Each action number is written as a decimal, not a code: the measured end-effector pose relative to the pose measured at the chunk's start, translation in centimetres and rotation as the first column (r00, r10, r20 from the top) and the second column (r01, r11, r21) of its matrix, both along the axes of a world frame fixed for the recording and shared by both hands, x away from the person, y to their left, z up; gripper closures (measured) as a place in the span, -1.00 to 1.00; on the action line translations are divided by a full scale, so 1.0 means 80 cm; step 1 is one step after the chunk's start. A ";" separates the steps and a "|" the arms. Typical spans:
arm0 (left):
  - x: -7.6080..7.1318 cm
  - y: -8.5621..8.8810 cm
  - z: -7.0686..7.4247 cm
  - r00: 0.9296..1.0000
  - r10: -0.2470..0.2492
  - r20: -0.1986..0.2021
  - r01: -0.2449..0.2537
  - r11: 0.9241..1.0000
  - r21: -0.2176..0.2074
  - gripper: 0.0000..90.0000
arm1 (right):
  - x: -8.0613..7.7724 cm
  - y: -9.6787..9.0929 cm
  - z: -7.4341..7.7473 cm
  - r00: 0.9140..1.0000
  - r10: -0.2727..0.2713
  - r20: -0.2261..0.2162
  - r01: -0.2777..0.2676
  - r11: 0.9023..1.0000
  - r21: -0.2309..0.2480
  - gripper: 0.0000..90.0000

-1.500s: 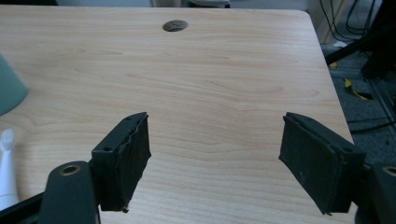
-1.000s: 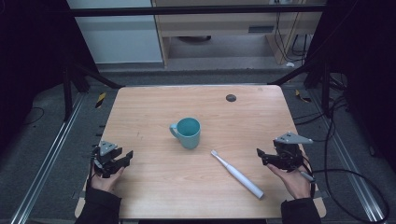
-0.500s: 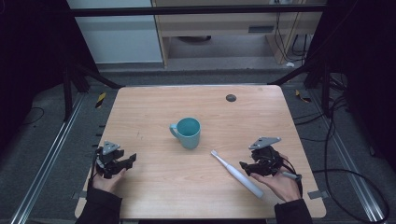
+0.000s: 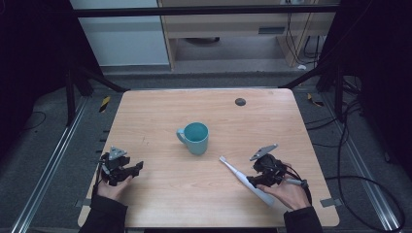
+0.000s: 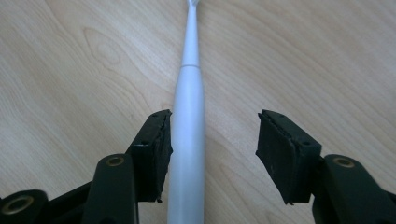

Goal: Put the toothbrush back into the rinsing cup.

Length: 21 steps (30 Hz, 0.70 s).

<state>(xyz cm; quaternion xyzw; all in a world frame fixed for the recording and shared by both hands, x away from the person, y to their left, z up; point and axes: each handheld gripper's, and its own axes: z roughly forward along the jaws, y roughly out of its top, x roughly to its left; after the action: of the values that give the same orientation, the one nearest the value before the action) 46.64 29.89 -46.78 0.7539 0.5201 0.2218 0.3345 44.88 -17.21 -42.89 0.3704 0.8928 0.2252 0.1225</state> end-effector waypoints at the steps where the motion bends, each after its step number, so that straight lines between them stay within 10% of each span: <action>1: 0.000 0.000 0.000 1.000 -0.004 -0.003 0.004 1.000 0.004 -0.12 | 0.000 0.001 -0.001 1.000 0.004 -0.011 -0.004 1.000 -0.008 0.01; 21: 0.001 -0.002 -0.001 1.000 -0.015 -0.020 0.015 1.000 0.014 -0.13 | 0.012 0.014 -0.023 0.986 0.024 -0.166 -0.039 0.996 -0.084 0.22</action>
<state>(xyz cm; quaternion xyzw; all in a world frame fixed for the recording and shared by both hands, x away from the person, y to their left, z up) 46.76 29.76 -46.87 0.7624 0.5161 0.2152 0.3257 45.82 -16.08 -44.75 0.3678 0.9146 0.1567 0.0607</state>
